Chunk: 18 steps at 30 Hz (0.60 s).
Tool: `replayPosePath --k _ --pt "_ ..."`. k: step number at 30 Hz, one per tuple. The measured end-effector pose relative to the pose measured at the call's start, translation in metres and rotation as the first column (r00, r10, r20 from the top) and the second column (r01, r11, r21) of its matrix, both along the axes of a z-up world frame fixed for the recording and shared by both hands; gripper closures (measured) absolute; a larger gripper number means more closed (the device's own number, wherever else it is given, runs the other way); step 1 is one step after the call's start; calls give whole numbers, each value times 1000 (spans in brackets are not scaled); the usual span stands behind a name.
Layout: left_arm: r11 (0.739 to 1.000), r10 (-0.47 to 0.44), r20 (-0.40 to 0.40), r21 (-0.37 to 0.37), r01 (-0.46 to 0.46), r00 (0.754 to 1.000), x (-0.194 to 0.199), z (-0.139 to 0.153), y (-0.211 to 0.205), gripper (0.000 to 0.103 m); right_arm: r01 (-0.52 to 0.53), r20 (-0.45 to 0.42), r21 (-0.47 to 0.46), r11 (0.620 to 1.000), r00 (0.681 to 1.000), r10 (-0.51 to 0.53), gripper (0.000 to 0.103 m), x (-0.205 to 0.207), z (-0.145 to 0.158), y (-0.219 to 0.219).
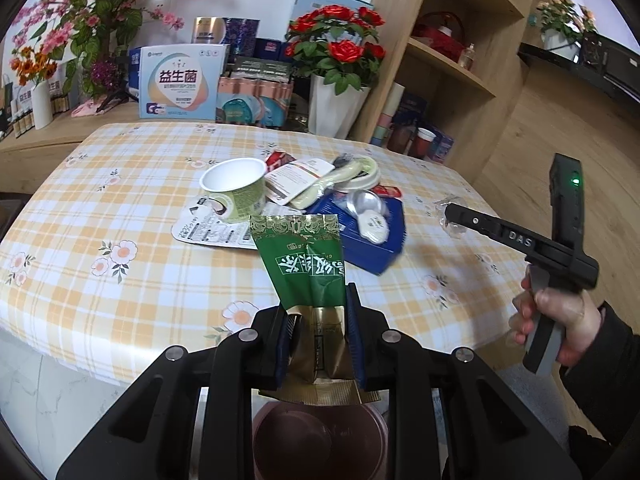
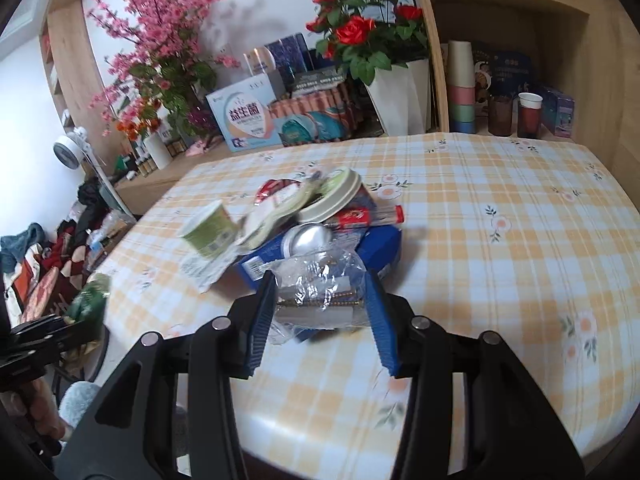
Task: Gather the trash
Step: 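Open the left tool over the brown bin dropping the packet while the right tool carries the bag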
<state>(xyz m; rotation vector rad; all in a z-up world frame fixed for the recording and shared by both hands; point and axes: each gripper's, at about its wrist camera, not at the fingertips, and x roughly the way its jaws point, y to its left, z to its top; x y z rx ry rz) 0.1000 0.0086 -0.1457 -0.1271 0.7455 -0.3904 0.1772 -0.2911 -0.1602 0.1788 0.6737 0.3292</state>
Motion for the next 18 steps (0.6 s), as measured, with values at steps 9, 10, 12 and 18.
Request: replayPosePath --k 9,10,12,18 --pt "997 -77 38 8 76 996 -45 20 -16 79 11 67 69 998 998 -16 57 -67 28 1" --pt "996 -86 39 11 86 996 -51 21 -18 79 12 80 65 998 997 -17 57 -76 34 2" --pt "995 -102 37 19 101 994 -60 21 -21 79 8 107 62 998 994 -14 57 -89 41 3" --pt "991 -136 6 21 136 991 -86 16 -27 79 -23 136 60 998 991 15 57 -116 51 8"
